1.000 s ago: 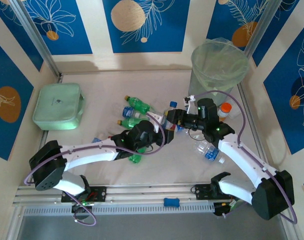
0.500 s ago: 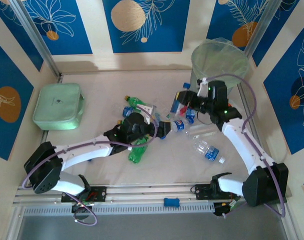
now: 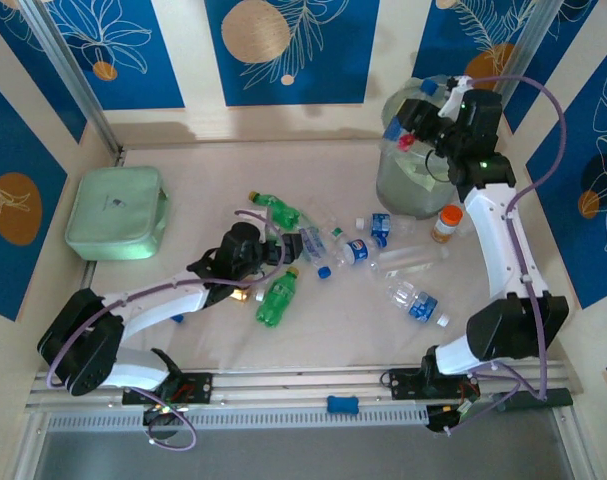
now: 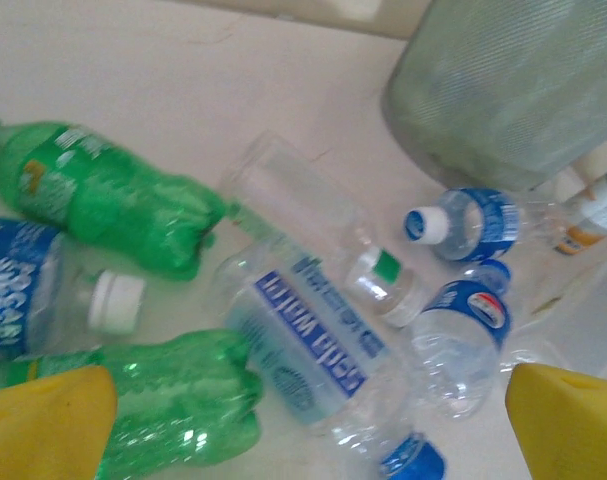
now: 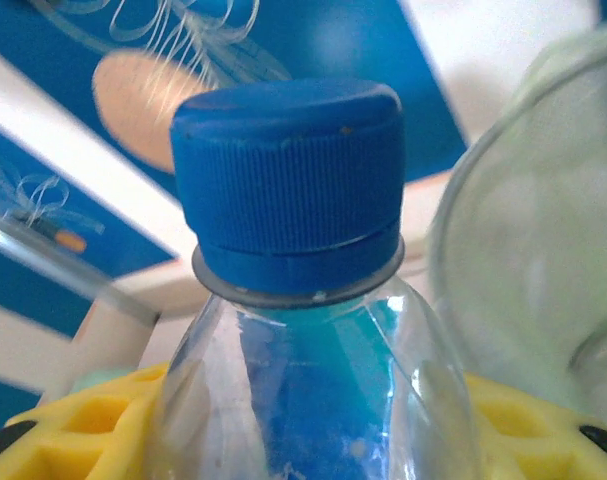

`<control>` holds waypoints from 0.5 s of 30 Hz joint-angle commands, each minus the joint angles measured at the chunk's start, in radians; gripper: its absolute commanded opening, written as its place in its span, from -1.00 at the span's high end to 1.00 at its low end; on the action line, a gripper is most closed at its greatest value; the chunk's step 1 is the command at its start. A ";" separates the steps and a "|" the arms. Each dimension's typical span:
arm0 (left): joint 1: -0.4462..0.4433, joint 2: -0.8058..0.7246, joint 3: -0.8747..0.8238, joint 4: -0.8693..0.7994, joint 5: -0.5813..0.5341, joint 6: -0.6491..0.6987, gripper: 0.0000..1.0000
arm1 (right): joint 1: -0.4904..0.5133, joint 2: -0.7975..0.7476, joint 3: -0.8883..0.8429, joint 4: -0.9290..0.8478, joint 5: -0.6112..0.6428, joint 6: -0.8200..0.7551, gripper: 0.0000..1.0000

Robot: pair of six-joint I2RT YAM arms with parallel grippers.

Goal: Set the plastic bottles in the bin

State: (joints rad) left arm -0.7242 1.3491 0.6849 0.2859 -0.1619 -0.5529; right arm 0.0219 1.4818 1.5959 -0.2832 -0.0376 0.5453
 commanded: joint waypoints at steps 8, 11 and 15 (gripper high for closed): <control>0.034 -0.056 -0.082 0.034 0.026 -0.052 -0.99 | -0.059 0.196 0.166 0.092 0.260 -0.101 0.01; 0.034 -0.060 -0.084 0.032 0.028 -0.050 -0.99 | -0.069 0.261 0.212 0.051 0.263 -0.097 0.00; 0.034 -0.059 -0.084 0.029 0.034 -0.048 -0.99 | -0.073 0.328 0.245 0.000 0.247 -0.086 -0.03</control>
State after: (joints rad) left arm -0.7002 1.3094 0.6086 0.2989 -0.1459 -0.5968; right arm -0.0471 1.7821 1.8011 -0.2390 0.1909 0.4706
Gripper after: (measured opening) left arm 0.993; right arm 0.517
